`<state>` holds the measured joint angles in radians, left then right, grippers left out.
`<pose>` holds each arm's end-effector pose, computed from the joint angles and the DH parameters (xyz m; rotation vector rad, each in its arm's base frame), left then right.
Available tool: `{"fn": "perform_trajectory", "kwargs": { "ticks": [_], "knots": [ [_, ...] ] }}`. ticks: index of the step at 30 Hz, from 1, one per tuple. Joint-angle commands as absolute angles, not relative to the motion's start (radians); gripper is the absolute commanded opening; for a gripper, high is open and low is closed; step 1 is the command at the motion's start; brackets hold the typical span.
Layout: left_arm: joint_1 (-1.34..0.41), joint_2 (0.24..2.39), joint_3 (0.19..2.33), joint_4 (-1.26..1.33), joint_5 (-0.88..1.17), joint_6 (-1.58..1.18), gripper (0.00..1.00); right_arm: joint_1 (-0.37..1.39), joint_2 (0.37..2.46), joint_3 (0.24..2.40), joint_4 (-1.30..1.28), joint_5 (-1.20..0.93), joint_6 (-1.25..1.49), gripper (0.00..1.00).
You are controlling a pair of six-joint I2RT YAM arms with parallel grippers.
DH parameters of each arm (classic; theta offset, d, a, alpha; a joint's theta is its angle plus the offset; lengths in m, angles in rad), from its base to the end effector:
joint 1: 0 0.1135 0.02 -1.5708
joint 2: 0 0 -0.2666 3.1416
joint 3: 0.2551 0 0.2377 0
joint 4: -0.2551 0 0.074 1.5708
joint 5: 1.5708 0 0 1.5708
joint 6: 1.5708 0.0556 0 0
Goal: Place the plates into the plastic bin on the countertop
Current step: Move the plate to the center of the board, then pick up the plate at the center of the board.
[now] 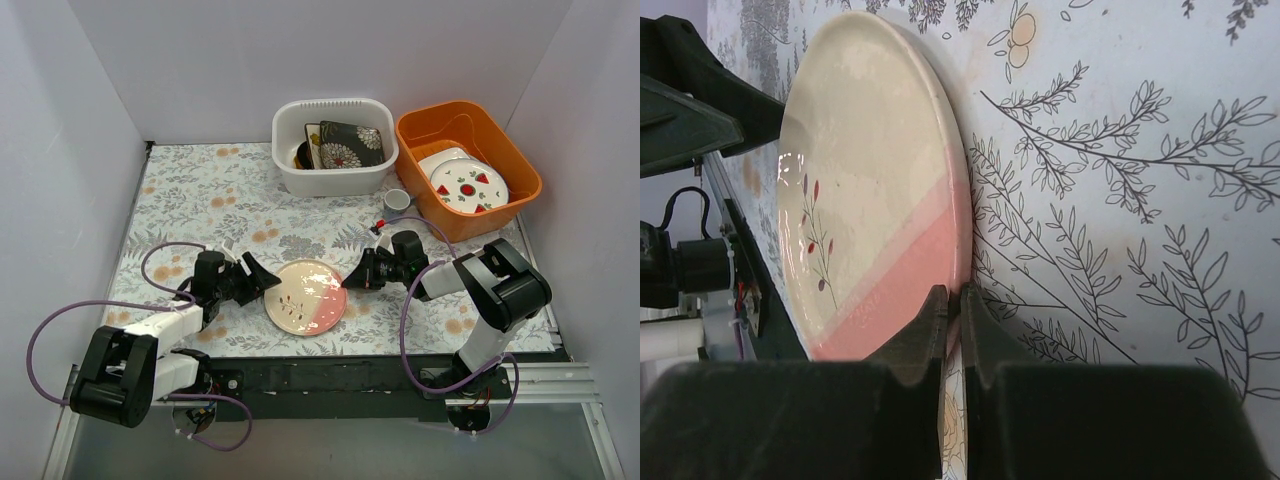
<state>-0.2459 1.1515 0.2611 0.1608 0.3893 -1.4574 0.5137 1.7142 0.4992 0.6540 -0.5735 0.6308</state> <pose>0.1853 -0.0683 0.1323 -1.2922 2.2685 -1.2129 0.2435 0.1720 0.1184 -0.2374 2.2964 1.2468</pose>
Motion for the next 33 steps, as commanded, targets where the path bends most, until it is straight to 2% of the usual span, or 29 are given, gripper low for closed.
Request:
{"fn": "perform_trajectory", "kwargs": {
  "ticks": [1,7,13,26,33],
  "knots": [
    [-0.253,1.178,0.167,0.066,0.405,-1.474,0.64,0.526,1.72,0.459,0.54,-0.551,0.6,0.01],
    [-0.252,1.112,0.098,0.087,0.463,-1.539,0.64,0.52,1.703,0.456,0.525,-0.543,0.601,0.01],
    [-0.255,1.014,0.054,0.075,0.434,-1.574,0.64,0.476,1.675,0.465,0.497,-0.537,0.577,0.01],
    [-0.285,1.071,0.086,0.09,0.466,-1.549,0.64,0.373,1.621,0.502,0.379,-0.512,0.503,0.01],
    [-0.347,1.209,0.117,0.158,0.517,-1.511,0.61,0.365,1.628,0.497,0.393,-0.522,0.509,0.01]
  ]
}}
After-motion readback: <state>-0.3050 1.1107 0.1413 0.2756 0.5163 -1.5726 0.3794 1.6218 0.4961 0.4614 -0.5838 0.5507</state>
